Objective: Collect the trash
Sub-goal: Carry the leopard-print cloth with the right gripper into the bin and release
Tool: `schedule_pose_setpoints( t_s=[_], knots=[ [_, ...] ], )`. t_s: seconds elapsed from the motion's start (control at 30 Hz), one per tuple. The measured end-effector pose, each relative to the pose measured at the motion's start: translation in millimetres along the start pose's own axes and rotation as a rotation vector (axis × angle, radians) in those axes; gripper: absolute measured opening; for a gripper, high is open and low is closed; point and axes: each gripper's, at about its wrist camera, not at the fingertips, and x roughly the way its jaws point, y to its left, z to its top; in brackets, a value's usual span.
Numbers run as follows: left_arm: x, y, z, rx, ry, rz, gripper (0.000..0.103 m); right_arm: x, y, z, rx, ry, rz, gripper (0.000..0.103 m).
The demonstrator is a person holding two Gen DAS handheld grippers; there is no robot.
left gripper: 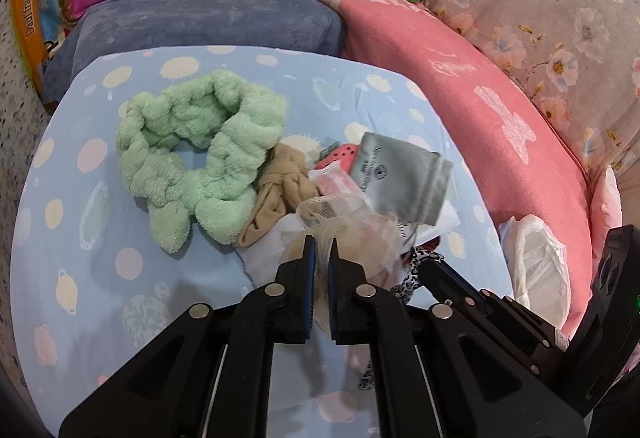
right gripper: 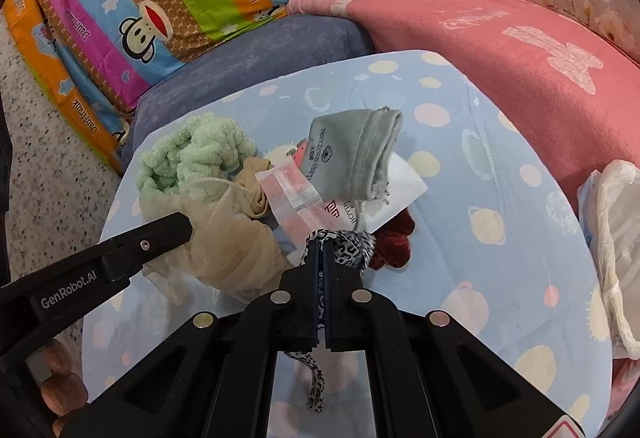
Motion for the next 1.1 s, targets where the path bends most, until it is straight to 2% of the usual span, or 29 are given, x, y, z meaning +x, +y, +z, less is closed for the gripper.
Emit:
schedule_pose_setpoints(
  t_s=[0.33, 0.57, 0.8, 1.1],
  knots=[
    [-31, -68, 9, 0.087, -0.07, -0.064, 0.004, -75, -45, 22, 0.042, -0.157, -0.046, 0.002],
    [-41, -139, 12, 0.196, -0.098, -0.118, 0.004, -124, -102, 33, 0.106, -0.246, -0.119, 0.002],
    [-41, -217, 10, 0.3, -0.11, -0.195, 0.005, -159, -175, 34, 0.197, -0.291, -0.214, 0.002],
    [-17, -297, -7, 0.398, -0.064, -0.282, 0.005, -177, -254, 20, 0.298, -0.296, -0.309, 0.002]
  ],
)
